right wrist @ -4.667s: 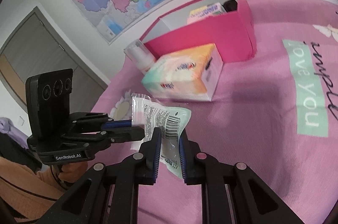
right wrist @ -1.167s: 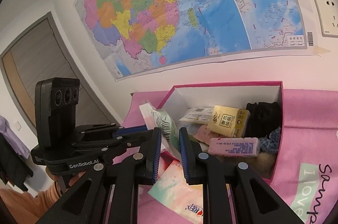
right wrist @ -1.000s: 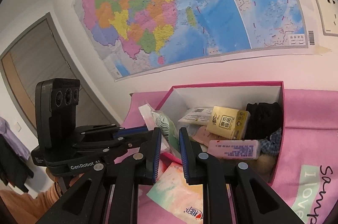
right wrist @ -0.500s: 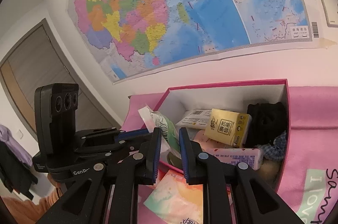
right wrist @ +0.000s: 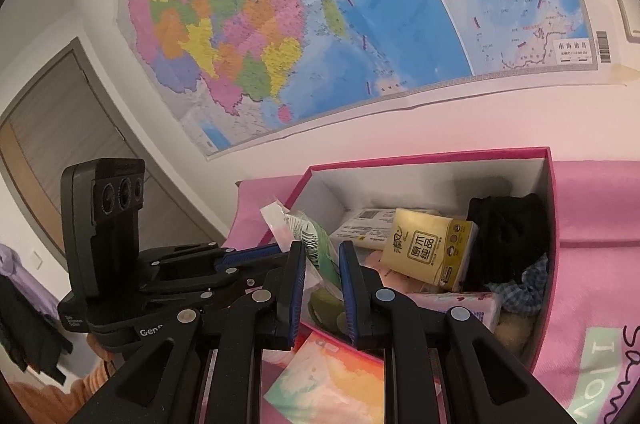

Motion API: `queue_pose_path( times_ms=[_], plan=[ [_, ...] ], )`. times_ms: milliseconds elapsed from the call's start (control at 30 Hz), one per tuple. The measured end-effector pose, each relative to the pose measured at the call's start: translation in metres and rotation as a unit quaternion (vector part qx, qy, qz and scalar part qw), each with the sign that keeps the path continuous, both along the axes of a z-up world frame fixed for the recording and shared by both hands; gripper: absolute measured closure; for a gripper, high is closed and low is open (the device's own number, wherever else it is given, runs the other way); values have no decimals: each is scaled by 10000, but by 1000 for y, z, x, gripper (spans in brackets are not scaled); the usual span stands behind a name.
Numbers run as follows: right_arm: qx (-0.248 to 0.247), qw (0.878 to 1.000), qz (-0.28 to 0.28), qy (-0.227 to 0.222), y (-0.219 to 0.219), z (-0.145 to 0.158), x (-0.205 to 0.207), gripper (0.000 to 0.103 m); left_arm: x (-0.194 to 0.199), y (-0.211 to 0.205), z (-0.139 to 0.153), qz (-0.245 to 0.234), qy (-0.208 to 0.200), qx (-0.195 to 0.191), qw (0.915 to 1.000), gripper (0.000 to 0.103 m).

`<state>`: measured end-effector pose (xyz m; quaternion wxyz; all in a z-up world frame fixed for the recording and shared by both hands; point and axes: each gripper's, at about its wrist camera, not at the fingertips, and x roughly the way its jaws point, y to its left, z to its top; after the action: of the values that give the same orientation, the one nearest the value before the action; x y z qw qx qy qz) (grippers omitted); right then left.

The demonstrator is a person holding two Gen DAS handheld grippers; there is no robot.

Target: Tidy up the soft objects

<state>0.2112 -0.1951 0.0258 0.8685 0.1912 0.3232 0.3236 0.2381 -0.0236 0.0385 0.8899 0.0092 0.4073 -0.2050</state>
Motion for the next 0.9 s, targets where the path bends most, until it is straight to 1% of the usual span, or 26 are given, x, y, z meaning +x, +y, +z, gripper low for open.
queue_pose_path(
  times_ms=[300, 400, 500, 533, 600, 633, 667, 700, 733, 833, 900],
  plan=[
    [54, 9997, -89, 243, 1, -11, 18, 84, 18, -2, -8, 161, 237, 157, 9995, 88],
    [-1, 9992, -186, 354, 2, -16, 28, 84, 23, -1, -11, 259, 264, 206, 9991, 88],
    [-158, 9985, -306, 416, 5, -20, 36, 83, 27, 1, -11, 322, 323, 211, 9987, 88],
    [-192, 9984, -314, 421, 5, -21, 37, 83, 28, 2, -12, 354, 330, 222, 9986, 88],
    [-333, 9977, -423, 407, 7, -22, 40, 77, 31, 4, -13, 441, 394, 224, 9980, 86],
    [-385, 9974, -464, 394, 8, -23, 41, 72, 32, 5, -13, 488, 404, 217, 9978, 83],
    [-437, 9970, -525, 356, 9, -23, 40, 61, 32, 7, -13, 540, 390, 205, 9976, 72],
    [-509, 9965, -597, 303, 9, -22, 39, 55, 29, 10, -12, 601, 339, 213, 9974, 66],
    [-578, 9957, -680, 252, 9, -22, 37, 46, 25, 12, -10, 654, 255, 211, 9973, 64],
    [-656, 9949, -757, 124, 6, -18, 29, 44, 12, 17, -1, 661, -31, 133, 9977, 53],
    [-776, 9937, -807, -21, 5, -13, 20, 41, -2, 20, 8, 725, -327, 79, 9968, 34]
  ],
)
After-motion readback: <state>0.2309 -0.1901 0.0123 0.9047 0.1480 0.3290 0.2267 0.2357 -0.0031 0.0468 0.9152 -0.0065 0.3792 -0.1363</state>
